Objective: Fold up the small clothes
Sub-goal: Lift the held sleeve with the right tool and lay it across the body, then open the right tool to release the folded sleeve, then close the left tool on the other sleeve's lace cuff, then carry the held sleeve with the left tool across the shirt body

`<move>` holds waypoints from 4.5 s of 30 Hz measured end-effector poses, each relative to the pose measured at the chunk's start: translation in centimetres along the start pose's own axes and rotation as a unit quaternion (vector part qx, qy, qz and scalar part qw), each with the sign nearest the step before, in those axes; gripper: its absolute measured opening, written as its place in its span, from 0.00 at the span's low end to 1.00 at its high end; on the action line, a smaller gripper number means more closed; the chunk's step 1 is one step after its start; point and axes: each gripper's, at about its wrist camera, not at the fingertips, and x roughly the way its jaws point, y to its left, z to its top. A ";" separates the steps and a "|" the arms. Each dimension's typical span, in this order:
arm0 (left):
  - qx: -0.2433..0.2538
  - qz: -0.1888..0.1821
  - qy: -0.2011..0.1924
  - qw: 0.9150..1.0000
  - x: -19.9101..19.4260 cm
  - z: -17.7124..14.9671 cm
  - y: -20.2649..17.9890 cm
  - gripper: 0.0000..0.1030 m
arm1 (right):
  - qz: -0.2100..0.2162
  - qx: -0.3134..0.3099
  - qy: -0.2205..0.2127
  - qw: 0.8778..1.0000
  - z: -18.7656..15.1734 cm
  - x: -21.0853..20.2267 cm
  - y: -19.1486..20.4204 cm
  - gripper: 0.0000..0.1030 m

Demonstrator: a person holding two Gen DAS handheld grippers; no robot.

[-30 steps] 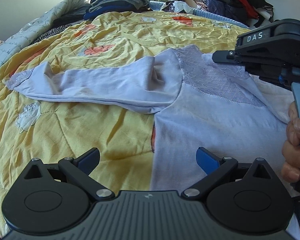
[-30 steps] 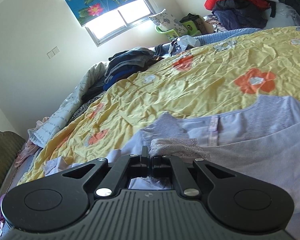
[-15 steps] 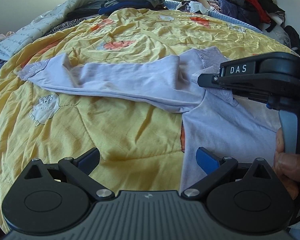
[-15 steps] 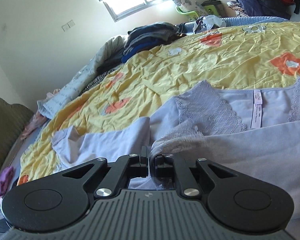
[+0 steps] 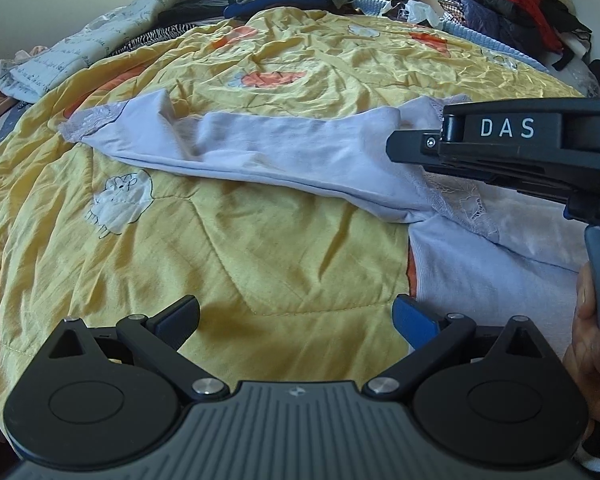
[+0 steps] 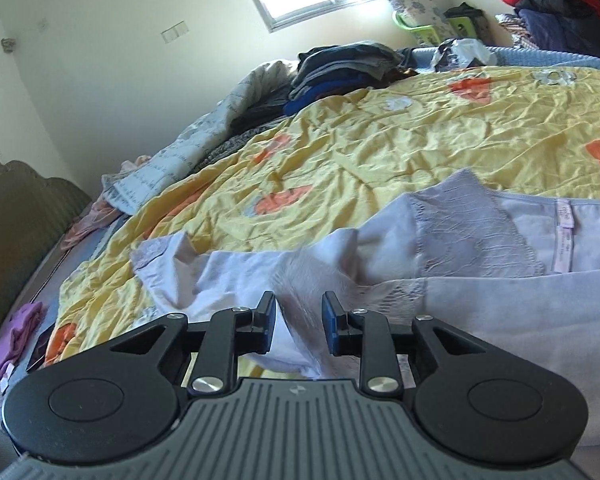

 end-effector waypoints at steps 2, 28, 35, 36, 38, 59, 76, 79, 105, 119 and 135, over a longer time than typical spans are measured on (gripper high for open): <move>0.000 0.002 -0.001 1.000 -0.1 0.0 0.1 1.00 | 0.009 0.008 0.005 1.000 0.0 -0.1 0.0 0.29; 0.000 0.010 0.000 1.000 -0.2 -0.2 0.3 1.00 | -0.009 0.054 0.026 0.998 -1.4 -0.6 -2.0 0.36; -0.002 0.012 -0.003 1.000 -0.4 -0.2 0.3 1.00 | -0.014 0.056 0.031 0.998 -1.7 -0.7 -2.3 0.36; -0.006 0.015 -0.005 1.000 -0.5 -0.2 0.5 1.00 | -0.014 0.057 0.028 0.998 -1.7 -0.9 -2.2 0.36; -0.025 0.023 -0.013 0.999 -0.6 -0.1 1.3 1.00 | -0.016 0.054 0.020 0.998 -1.8 -1.5 -2.0 0.36; -0.190 0.026 -0.029 0.981 3.5 5.1 15.4 1.00 | -0.147 -0.069 -0.063 0.985 -5.1 -9.1 -0.7 0.57; -0.434 -0.239 -0.130 0.859 9.3 6.2 24.8 1.00 | -0.157 0.004 -0.075 0.985 -5.9 -11.3 -3.8 0.64; -0.449 -0.250 -0.130 0.848 10.1 7.2 25.4 1.00 | -0.157 0.004 -0.080 0.984 -5.9 -11.4 -3.6 0.64; -0.409 -0.165 -0.092 0.893 11.6 9.6 25.3 0.04 | -0.176 0.007 -0.084 0.981 -6.6 -12.7 -4.5 0.64; -0.237 0.020 -0.225 0.945 1.5 10.1 16.6 0.04 | -0.204 0.033 -0.093 0.974 -7.5 -15.0 -7.3 0.65; -0.119 0.049 -0.299 0.945 -4.8 9.5 7.7 0.04 | -0.212 0.067 -0.115 0.968 -8.3 -17.5 -10.2 0.65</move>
